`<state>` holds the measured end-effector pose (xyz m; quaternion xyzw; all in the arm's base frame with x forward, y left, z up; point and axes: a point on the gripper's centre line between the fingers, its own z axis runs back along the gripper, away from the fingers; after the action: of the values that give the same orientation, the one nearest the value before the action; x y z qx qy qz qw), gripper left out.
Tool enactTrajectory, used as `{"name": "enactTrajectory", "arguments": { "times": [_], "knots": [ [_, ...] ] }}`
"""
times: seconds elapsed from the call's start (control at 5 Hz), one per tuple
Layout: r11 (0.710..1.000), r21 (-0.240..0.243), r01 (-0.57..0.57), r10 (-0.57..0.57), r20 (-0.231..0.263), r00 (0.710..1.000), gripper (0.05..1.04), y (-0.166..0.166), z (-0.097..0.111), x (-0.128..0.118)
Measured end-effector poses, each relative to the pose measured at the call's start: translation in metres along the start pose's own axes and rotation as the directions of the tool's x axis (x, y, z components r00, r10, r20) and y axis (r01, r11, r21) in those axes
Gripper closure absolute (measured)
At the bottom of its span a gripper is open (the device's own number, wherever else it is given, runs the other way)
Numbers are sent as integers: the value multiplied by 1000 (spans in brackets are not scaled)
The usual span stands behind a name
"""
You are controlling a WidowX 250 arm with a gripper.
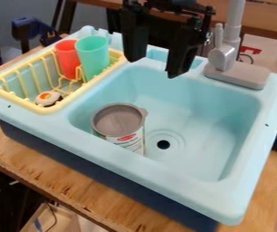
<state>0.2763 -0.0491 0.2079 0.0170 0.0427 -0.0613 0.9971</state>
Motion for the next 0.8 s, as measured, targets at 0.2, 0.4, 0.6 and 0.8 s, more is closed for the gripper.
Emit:
{"name": "enactTrajectory", "arguments": {
  "times": [0.2,0.4,0.6,0.8],
  "knots": [
    [1000,3,-1,1,-37,999,83,0,-10,0],
    [1000,28,-13,15,-88,996,83,4,-25,-14],
    [999,44,-12,16,-106,994,83,7,-28,-26],
    [999,23,-31,34,-134,990,83,11,-31,-37]
  ]
}}
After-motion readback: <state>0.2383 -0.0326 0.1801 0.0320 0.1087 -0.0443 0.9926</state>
